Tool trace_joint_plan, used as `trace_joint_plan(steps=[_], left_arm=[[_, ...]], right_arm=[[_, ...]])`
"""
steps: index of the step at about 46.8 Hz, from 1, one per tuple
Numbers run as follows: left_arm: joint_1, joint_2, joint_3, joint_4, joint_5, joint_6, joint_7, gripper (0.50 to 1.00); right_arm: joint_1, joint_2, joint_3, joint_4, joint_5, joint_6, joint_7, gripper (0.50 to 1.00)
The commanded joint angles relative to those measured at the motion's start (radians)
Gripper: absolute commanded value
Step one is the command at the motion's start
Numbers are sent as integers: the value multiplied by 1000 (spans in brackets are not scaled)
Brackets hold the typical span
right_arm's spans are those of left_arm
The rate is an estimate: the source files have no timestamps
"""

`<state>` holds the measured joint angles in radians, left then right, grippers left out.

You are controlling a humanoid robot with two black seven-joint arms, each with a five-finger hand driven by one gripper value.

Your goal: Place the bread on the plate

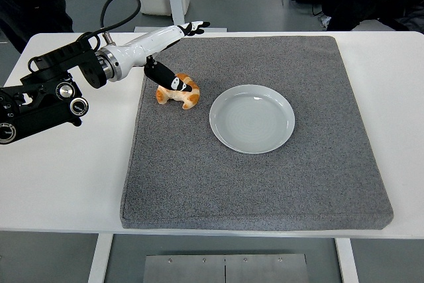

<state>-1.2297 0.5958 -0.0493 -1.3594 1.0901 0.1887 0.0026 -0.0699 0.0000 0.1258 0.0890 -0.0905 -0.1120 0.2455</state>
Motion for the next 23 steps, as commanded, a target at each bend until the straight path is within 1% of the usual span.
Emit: trace_joint_plan(steps=[1, 8, 16, 23], left_arm=[[6, 9, 26, 8, 74, 0, -3, 984], [13, -4, 85, 68, 194, 0, -4, 980], [42, -30, 97, 123, 214, 8, -12, 981], [59, -83, 98, 197, 212, 15, -15, 981]], right_arm=[[1, 0, 0, 0, 0, 0, 0, 1000], [-1, 0, 0, 0, 0, 0, 0, 1000], [-1, 0, 0, 0, 0, 0, 0, 1000], [-1, 0, 0, 0, 0, 0, 0, 1000]])
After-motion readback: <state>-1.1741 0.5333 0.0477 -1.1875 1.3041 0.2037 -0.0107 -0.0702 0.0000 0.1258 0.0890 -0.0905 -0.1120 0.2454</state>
